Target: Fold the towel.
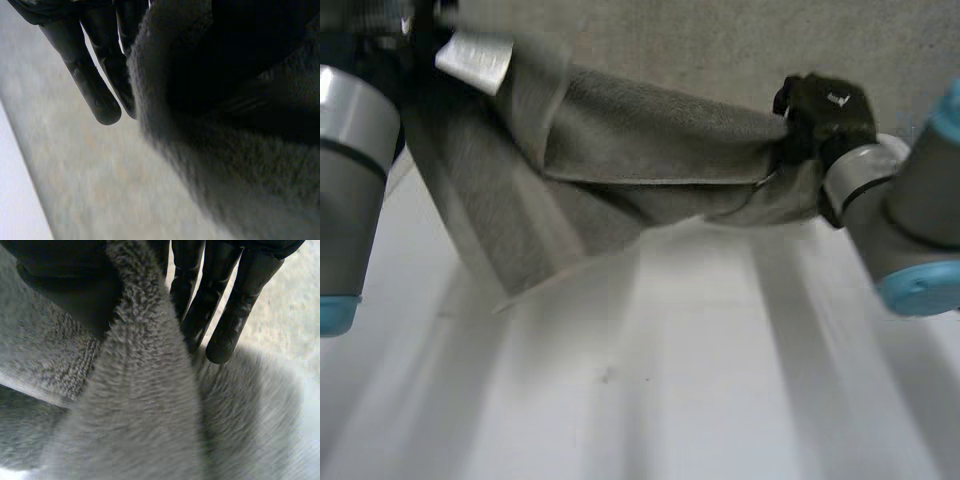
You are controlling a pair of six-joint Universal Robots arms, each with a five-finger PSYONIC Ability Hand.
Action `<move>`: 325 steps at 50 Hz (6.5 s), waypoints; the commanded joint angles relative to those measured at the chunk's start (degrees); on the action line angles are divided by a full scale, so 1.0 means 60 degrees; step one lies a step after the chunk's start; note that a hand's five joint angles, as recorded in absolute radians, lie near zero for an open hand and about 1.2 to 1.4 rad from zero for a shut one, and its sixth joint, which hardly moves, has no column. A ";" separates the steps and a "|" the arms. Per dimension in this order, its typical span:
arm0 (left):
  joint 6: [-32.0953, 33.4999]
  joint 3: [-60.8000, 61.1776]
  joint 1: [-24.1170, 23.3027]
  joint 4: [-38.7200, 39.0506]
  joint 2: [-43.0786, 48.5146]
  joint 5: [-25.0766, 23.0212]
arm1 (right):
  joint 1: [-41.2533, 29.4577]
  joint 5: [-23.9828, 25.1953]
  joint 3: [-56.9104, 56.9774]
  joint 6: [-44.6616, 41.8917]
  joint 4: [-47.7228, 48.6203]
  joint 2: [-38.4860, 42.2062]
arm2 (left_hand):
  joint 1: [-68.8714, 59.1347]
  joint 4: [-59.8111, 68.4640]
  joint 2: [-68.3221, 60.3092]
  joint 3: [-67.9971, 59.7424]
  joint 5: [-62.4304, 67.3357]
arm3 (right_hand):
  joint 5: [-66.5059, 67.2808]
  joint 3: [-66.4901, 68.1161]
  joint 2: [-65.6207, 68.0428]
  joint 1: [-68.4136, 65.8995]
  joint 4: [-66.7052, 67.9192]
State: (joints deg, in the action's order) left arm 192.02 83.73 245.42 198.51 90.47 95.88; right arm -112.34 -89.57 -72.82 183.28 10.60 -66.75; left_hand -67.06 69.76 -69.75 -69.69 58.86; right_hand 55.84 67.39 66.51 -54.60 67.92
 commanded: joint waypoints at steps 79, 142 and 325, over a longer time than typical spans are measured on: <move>0.4486 0.7812 0.0552 0.3359 0.1064 -0.4378 | 0.0324 0.0632 -0.3053 -0.2964 -0.3363 -0.0533 | 0.3443 -0.3892 0.3890 0.3880 -0.3742 | -0.9306 -0.9566 -0.9418 0.7433 -0.9653; 0.1818 0.5481 0.1869 0.0050 0.0098 -0.3453 | 0.0296 0.0046 -0.5354 -0.3301 -0.2104 -0.2160 | 0.9475 -0.9924 0.9922 0.9912 -0.9774 | -0.9306 -0.9566 -0.9418 0.7433 -0.9653; -0.5150 -0.1605 -0.0971 -0.0478 0.5266 -0.2092 | 0.0370 0.1319 0.0036 -0.3667 -0.0901 -0.3360 | 0.6419 -0.6868 0.6866 0.6856 -0.6718 | 0.2361 0.2101 0.2248 -0.4233 0.2014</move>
State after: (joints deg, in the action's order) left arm 167.53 76.94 242.10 195.66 118.43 87.36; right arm -107.39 -84.77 -73.57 161.27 8.44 -82.11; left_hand -26.01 25.45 -25.59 -25.64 15.32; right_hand 55.32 67.97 65.11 -53.14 68.16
